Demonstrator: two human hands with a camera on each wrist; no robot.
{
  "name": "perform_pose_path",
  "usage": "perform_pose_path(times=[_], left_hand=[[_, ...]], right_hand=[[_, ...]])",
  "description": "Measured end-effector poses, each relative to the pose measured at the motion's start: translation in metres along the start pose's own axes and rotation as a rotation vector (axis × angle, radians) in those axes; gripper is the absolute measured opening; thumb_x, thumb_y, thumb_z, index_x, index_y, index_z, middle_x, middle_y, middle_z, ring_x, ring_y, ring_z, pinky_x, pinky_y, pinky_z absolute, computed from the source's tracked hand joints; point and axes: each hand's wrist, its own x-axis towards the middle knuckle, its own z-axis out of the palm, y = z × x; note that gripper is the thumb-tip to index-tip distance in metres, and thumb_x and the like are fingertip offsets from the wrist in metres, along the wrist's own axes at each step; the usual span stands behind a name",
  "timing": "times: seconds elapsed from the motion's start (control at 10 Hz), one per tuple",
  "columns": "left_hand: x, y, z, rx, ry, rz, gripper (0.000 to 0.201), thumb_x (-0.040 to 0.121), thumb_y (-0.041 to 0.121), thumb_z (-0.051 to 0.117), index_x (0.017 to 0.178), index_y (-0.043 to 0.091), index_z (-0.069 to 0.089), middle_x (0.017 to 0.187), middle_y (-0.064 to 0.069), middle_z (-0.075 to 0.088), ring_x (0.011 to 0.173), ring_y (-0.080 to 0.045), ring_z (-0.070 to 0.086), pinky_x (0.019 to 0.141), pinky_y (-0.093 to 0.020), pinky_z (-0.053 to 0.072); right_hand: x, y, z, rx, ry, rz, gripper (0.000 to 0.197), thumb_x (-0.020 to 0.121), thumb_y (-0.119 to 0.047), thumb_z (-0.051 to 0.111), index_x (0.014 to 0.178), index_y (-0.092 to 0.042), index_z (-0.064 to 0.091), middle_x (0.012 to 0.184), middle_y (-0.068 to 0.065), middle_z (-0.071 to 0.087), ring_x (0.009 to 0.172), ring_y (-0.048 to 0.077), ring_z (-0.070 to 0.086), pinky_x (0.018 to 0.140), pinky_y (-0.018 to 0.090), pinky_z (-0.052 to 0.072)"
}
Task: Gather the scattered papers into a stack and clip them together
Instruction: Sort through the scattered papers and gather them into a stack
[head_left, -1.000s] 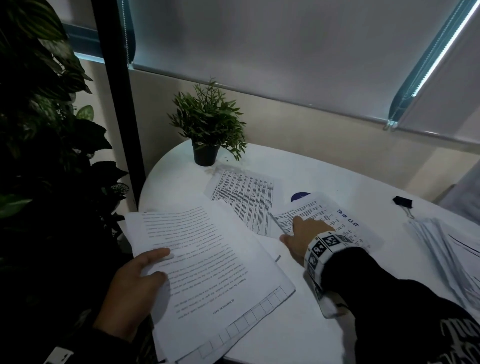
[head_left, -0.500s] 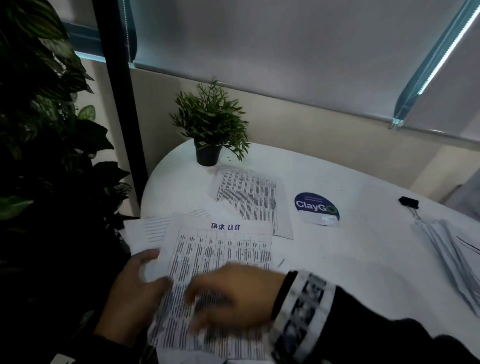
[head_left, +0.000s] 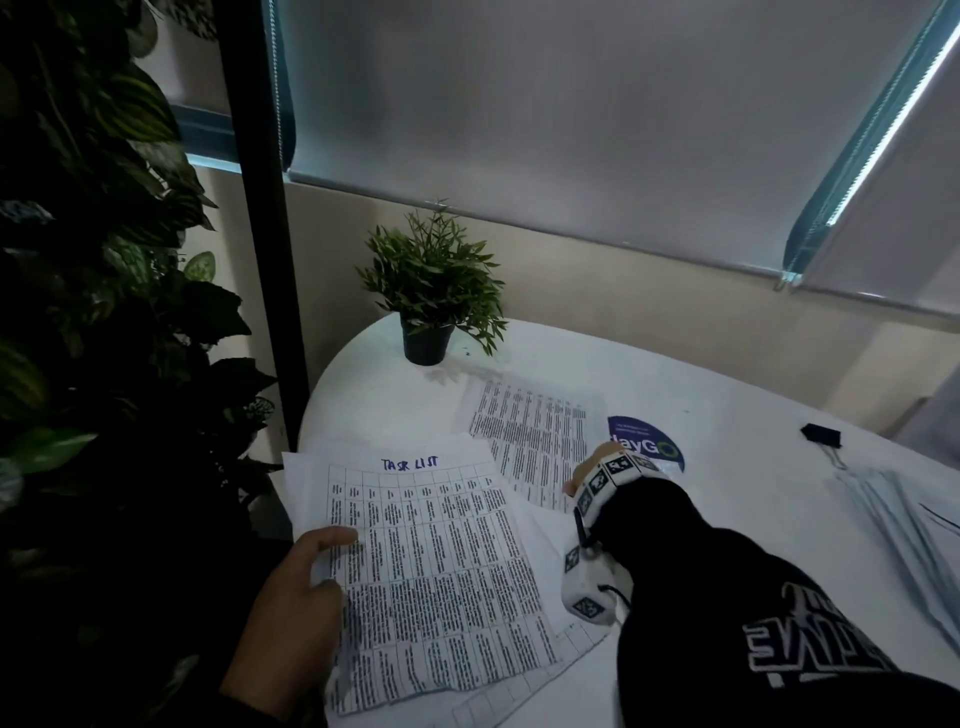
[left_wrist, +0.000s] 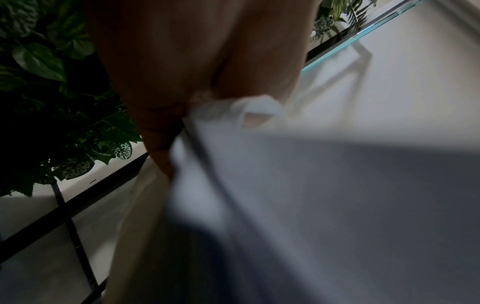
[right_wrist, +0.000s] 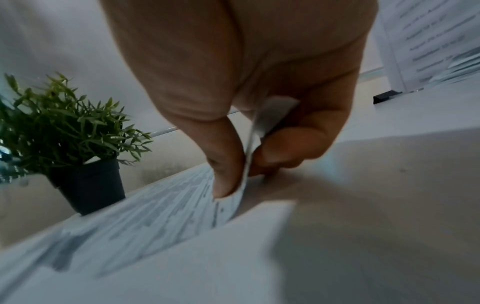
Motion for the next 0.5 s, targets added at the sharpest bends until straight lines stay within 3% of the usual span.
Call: perform_pose_path(times=[0.1, 0.2, 0.3, 0.4, 0.5], left_hand=[[0.0, 0.0, 0.001, -0.058, -0.005, -0.015, 0.044, 0.086, -0.016, 0.034, 0.1, 0.016, 0.061, 0.109, -0.006, 0.055, 0.069, -0.009, 0.052, 0.054, -0.024, 0.042], [-0.003, 0.003, 0.001, -0.151, -0.019, -0.048, 0.043, 0.086, -0.017, 0.033, 0.096, 0.014, 0.062, 0.11, -0.008, 0.056, 0.077, -0.005, 0.053, 0.057, -0.022, 0.042], [-0.003, 0.006, 0.003, -0.194, -0.019, -0.036, 0.036, 0.087, -0.014, 0.04, 0.086, 0.014, 0.063, 0.106, -0.009, 0.063, 0.078, -0.007, 0.057, 0.059, -0.022, 0.044], [-0.004, 0.016, 0.004, -0.408, -0.034, -0.063, 0.022, 0.097, 0.018, 0.048, 0.094, 0.005, 0.066, 0.092, 0.007, 0.063, 0.07, 0.004, 0.06, 0.055, -0.011, 0.044], [-0.004, 0.011, 0.005, -0.528, -0.098, -0.106, 0.03, 0.094, 0.033, 0.052, 0.109, 0.01, 0.064, 0.101, -0.004, 0.071, 0.086, -0.015, 0.068, 0.064, -0.021, 0.05]], right_hand=[[0.012, 0.002, -0.018, 0.263, 0.066, 0.015, 0.041, 0.085, -0.023, 0.063, 0.122, -0.007, 0.057, 0.127, 0.015, 0.057, 0.113, 0.028, 0.057, 0.076, 0.025, 0.04], [-0.006, -0.004, -0.049, 0.743, 0.206, -0.085, 0.037, 0.086, -0.019, 0.064, 0.117, 0.001, 0.06, 0.12, 0.02, 0.06, 0.093, 0.036, 0.063, 0.07, 0.035, 0.056], [-0.047, -0.003, -0.07, 1.014, 0.115, -0.186, 0.014, 0.088, -0.008, 0.061, 0.098, 0.002, 0.064, 0.097, 0.02, 0.061, 0.079, 0.034, 0.062, 0.054, 0.031, 0.059], [-0.092, 0.004, -0.047, 0.837, -0.172, -0.18, 0.014, 0.089, -0.007, 0.06, 0.102, -0.002, 0.062, 0.101, 0.015, 0.062, 0.075, 0.024, 0.063, 0.048, 0.024, 0.054], [-0.123, 0.012, -0.007, 0.603, -0.366, -0.156, 0.011, 0.09, -0.004, 0.055, 0.098, -0.005, 0.062, 0.084, 0.016, 0.065, 0.059, 0.03, 0.065, 0.05, 0.035, 0.055]])
